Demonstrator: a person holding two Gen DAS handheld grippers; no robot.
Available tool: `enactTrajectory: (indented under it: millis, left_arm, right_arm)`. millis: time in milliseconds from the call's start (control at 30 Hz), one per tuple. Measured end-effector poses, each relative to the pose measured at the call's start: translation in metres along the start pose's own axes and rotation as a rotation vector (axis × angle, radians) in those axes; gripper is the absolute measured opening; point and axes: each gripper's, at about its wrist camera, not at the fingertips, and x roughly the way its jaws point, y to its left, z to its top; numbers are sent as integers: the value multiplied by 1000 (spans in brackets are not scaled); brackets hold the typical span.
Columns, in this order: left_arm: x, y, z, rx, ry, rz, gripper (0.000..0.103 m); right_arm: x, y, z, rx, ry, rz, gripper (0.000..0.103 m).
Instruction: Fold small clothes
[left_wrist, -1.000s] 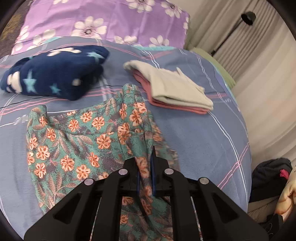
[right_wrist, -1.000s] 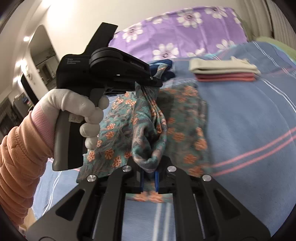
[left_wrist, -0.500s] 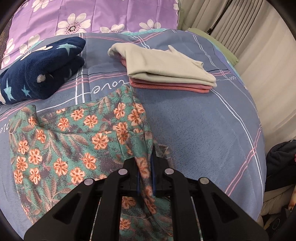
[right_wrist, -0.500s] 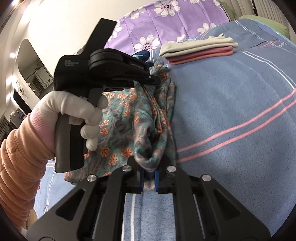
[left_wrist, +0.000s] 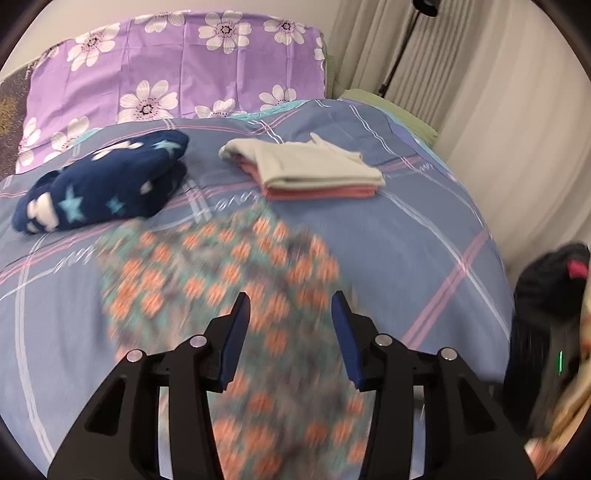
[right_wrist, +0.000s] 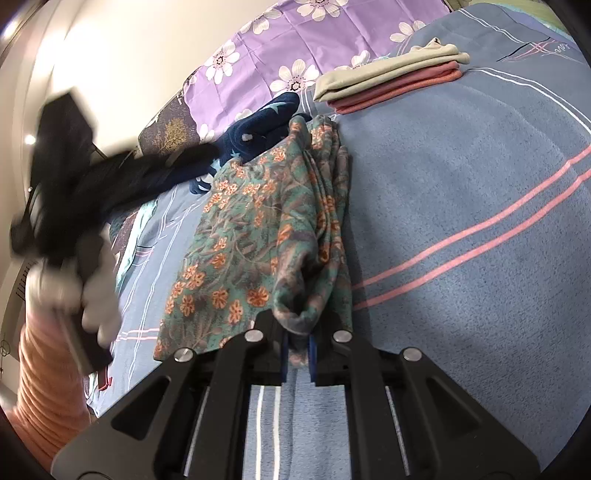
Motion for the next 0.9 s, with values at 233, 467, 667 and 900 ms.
enactTrajectory:
  millis: [233, 467, 667, 900]
  left_arm:
    - [-50, 9, -85, 115, 33, 109, 59]
    - [-62, -2, -133, 174, 61, 127, 59]
    - [-37, -2, -146, 184, 88, 264, 59]
    - [-52, 8, -144, 114, 25, 362, 54]
  right_arm:
    - [-6, 15, 11, -18, -17, 28, 7]
    - [-9, 22, 15, -23, -30, 21, 7]
    - [-11, 23, 15, -17, -25, 15, 7]
    - [-21, 20, 20, 2, -48, 39, 6]
